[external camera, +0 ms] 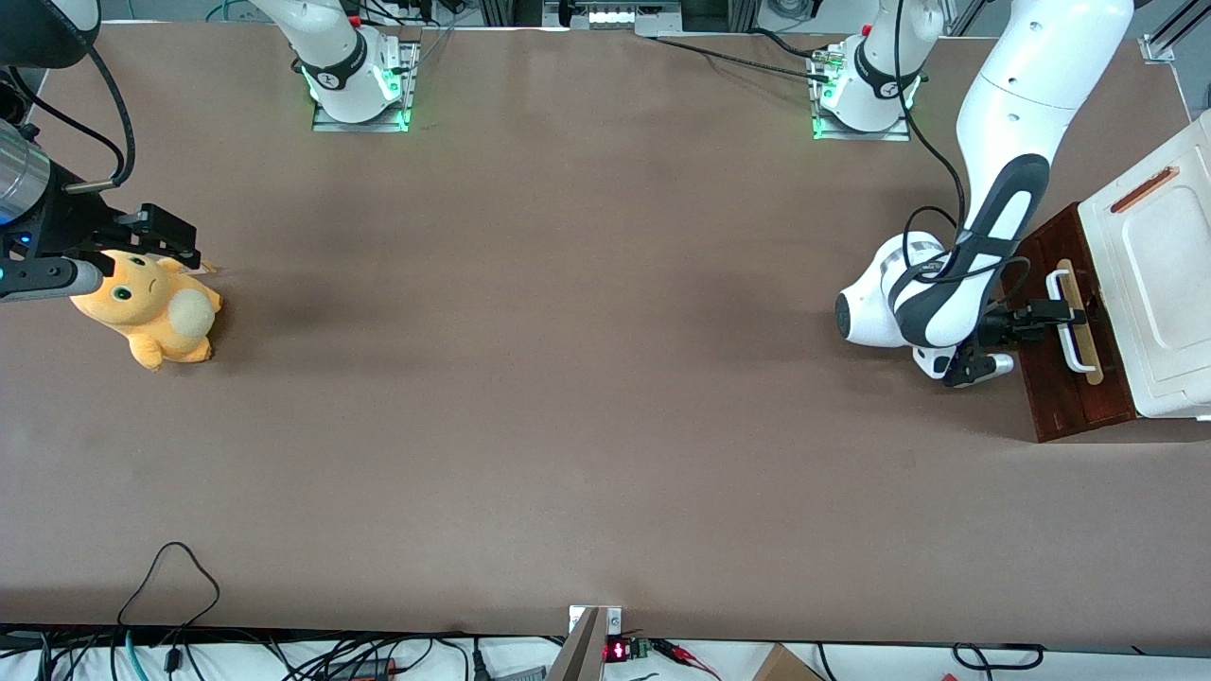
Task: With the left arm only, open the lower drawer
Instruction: 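Close the left gripper around the white bar handle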
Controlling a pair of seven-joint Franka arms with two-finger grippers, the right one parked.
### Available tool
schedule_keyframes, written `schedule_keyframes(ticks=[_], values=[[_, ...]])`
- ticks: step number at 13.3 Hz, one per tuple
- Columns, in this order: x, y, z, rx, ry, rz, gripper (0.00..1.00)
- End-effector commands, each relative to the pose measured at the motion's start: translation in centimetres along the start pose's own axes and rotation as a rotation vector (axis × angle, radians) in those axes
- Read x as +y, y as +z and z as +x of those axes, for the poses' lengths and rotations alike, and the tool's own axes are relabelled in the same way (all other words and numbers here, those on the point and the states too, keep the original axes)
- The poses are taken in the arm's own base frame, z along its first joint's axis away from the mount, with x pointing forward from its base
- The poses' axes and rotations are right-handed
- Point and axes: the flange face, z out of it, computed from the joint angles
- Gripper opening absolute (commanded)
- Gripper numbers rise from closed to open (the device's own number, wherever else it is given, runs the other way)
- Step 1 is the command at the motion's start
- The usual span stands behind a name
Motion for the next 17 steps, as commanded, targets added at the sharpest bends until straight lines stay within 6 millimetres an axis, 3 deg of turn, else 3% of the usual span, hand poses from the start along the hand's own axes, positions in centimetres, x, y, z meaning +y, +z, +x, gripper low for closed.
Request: schedule_keyframes(ticks=[1, 5, 12, 17], values=[[-0.9, 0.8, -0.5, 0.016, 0.015, 0.016, 0.81], [-0.6, 1.4, -0.9, 0.001, 0.007, 0.033, 0.57], [-0.1, 1.6, -1.3, -0.002, 0.016, 0.037, 0.43], [0.1, 1.9, -1.5, -0.004, 0.023, 0.041, 0.41]])
